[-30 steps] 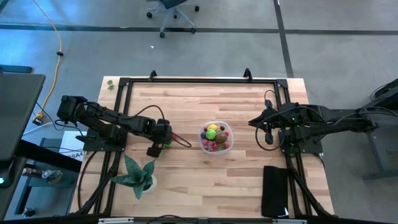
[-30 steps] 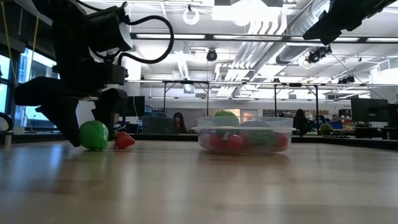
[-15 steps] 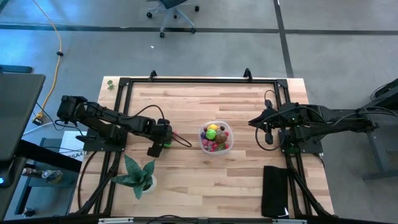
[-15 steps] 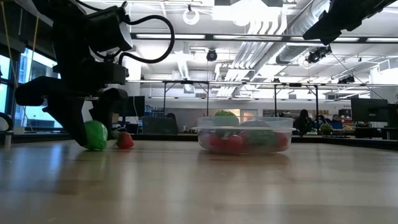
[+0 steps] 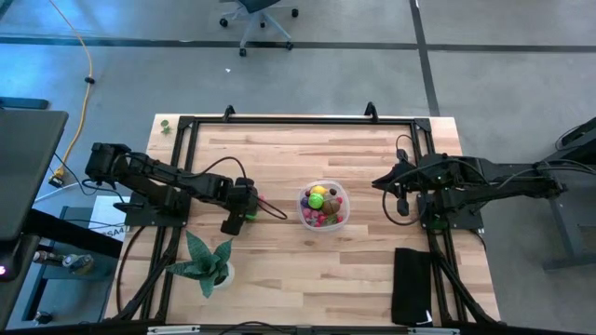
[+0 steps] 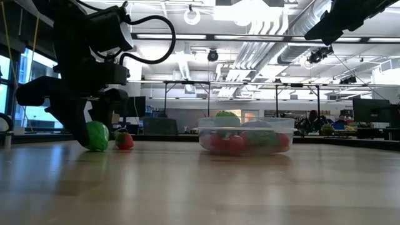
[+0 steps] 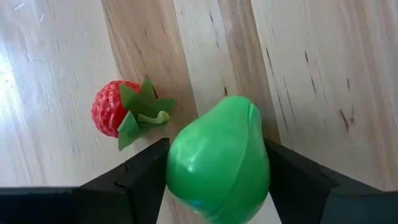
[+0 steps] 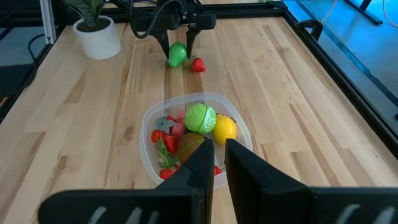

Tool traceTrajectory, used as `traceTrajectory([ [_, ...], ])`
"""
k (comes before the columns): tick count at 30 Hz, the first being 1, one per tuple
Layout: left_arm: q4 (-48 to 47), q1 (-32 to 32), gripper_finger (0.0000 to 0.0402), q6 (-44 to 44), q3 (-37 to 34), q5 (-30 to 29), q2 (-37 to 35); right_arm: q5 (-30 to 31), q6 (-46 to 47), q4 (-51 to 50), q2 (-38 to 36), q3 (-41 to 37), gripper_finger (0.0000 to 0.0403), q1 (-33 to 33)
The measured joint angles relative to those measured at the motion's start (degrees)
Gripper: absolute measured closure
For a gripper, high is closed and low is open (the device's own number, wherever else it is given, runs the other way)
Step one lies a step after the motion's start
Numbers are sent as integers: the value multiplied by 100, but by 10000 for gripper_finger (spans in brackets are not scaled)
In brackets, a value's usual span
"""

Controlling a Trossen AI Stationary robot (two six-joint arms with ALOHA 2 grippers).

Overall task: Pick and placing Produce into tupperware
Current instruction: Put the green pear into the transparent container

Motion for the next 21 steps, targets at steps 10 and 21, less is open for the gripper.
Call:
traceTrajectory([
  [10,30,0,175,-186,2,-126,-223,0,0,0,2,0,373,-1],
  [21,1821,-1,177,-40,6,-1143,-1337,0,0,-2,0,2,373,1],
])
